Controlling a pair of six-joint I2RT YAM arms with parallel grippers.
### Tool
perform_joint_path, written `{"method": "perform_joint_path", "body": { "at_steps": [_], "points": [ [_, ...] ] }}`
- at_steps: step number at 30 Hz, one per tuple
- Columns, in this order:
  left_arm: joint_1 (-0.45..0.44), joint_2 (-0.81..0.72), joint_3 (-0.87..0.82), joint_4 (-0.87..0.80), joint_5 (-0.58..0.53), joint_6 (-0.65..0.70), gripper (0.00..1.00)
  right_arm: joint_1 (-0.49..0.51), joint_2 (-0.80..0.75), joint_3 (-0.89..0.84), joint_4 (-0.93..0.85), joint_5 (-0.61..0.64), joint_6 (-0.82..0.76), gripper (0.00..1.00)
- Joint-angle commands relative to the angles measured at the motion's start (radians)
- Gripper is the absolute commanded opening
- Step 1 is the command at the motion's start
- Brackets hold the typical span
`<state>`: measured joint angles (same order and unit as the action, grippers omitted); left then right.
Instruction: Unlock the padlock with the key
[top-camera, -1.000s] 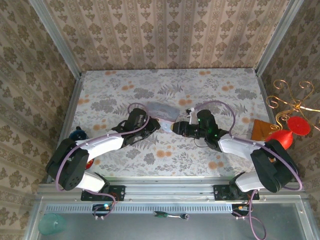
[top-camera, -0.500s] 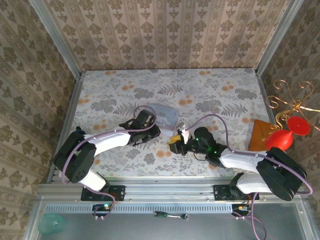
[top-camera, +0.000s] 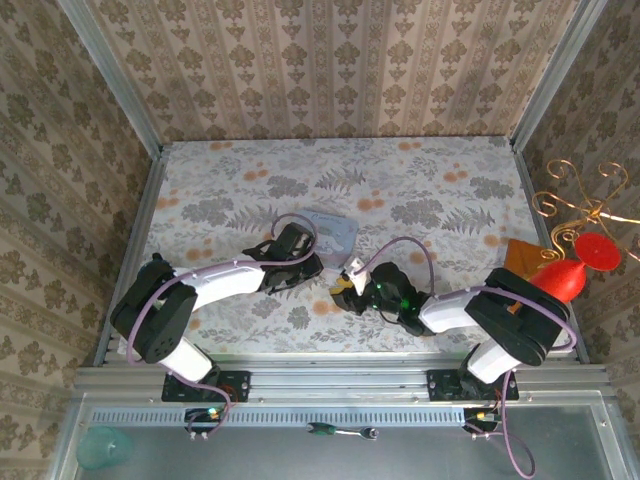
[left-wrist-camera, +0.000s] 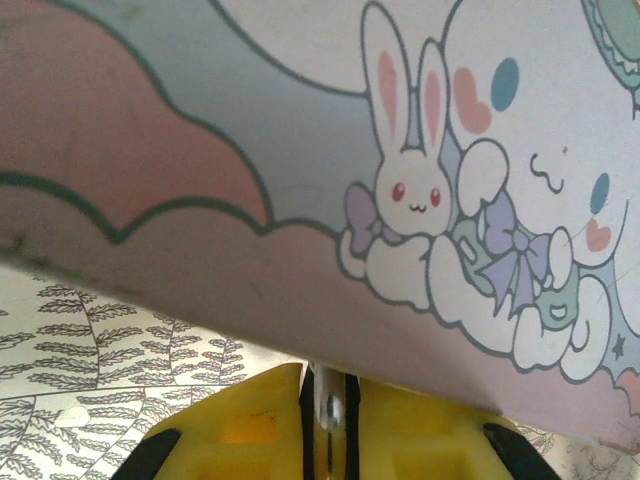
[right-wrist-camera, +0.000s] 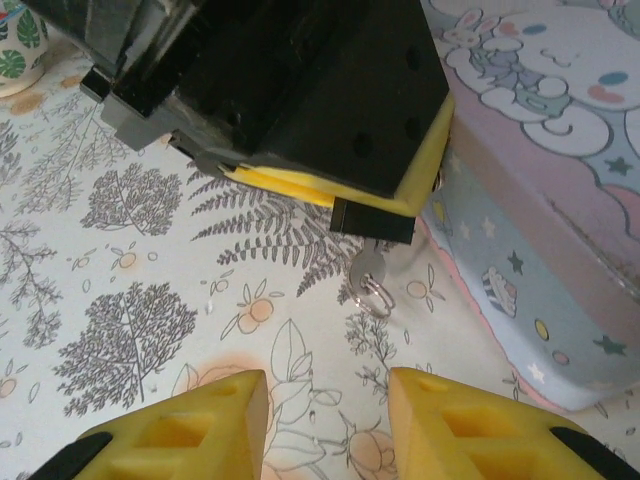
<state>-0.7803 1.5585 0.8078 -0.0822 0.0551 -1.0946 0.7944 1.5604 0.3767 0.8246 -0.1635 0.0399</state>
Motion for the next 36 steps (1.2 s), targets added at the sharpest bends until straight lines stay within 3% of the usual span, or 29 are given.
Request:
{"method": "perform_joint_path", "body": {
  "at_steps": [1, 14, 27, 36],
  "points": [
    [-0.014, -0.018, -0.008, 0.000, 0.007, 0.022, 0.00, 0.019, 0.034, 0.012, 0.097, 0.053, -0.039, 0.38],
    [-0.016, -0.075, -0.065, 0.080, 0.020, 0.001, 0.00, 0.076, 0.241, 0.046, 0.312, 0.223, -0.049, 0.37],
    [-0.017, -0.060, -0.092, 0.158, 0.057, -0.043, 0.00, 0.082, 0.328, 0.035, 0.433, 0.246, -0.095, 0.37],
    [-0.013, -0.044, -0.088, 0.194, 0.078, -0.056, 0.00, 0.078, 0.340, 0.045, 0.418, 0.227, -0.201, 0.45]
  ]
}}
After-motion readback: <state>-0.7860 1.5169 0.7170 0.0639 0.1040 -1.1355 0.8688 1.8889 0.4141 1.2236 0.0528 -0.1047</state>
